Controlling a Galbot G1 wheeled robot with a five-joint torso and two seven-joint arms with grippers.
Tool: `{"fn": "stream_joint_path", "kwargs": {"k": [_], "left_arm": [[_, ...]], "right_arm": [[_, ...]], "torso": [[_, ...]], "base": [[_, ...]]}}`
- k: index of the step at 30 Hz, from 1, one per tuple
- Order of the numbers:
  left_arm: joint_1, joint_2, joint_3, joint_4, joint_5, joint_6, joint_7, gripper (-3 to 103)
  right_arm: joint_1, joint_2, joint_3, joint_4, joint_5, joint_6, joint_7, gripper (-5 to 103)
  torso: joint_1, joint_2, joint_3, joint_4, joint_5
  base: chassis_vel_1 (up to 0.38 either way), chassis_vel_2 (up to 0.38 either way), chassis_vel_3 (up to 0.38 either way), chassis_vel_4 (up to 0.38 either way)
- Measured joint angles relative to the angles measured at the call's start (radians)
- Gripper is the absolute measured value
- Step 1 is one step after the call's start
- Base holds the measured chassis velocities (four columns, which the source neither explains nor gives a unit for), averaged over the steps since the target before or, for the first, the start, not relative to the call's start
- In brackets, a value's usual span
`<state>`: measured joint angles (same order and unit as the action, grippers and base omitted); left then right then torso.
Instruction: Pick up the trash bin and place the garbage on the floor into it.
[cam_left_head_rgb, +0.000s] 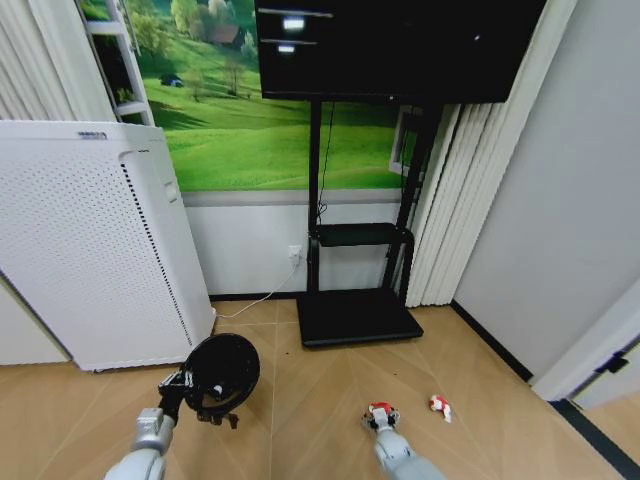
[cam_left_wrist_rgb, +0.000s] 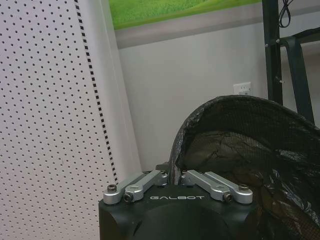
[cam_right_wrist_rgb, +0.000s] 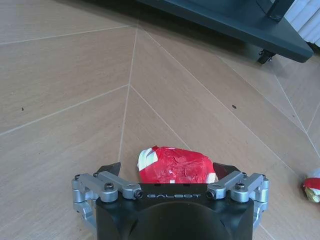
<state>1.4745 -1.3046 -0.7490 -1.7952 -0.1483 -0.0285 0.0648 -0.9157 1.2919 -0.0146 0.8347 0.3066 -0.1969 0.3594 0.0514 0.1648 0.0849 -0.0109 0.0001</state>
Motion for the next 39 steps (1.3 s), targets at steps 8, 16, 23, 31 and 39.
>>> {"fn": "stream_joint_path", "kwargs": {"k": [8,16,23,31,39], "left_arm": [[0.004,0.004,-0.008,0.01,-0.001,-0.011,0.0,4],[0.004,0.002,-0.008,0.015,-0.001,-0.015,0.0,4],[0.002,0.003,-0.008,0.022,-0.001,-0.018,0.0,4],[-0.002,-0.001,-0.003,0.031,0.002,-0.023,0.0,4],[-0.013,-0.002,0.013,0.029,0.003,-0.021,0.0,4]], "right_arm": [[0.015,0.003,0.005,-0.039,-0.045,0.0,-0.02,89],[0.018,0.007,0.015,-0.054,-0.062,0.0,-0.028,57],[0.015,0.009,0.017,-0.052,-0.067,0.007,-0.024,30],[-0.005,-0.01,0.007,0.013,-0.041,0.007,-0.016,22],[-0.068,-0.11,0.011,0.228,0.088,-0.053,0.03,22]], "torso": [[0.0,0.0,0.0,0.0,-0.0001],[0.0,0.0,0.0,-0.0001,-0.0002],[0.0,0.0,0.0,-0.0003,-0.0005],[0.0,0.0,0.0,0.0002,0.0004],[0.0,0.0,0.0,-0.0002,0.0001]], "base": [[0.0,0.0,0.0,0.0],[0.0,0.0,0.0,0.0],[0.0,0.0,0.0,0.0],[0.0,0.0,0.0,0.0],[0.0,0.0,0.0,0.0]]}}
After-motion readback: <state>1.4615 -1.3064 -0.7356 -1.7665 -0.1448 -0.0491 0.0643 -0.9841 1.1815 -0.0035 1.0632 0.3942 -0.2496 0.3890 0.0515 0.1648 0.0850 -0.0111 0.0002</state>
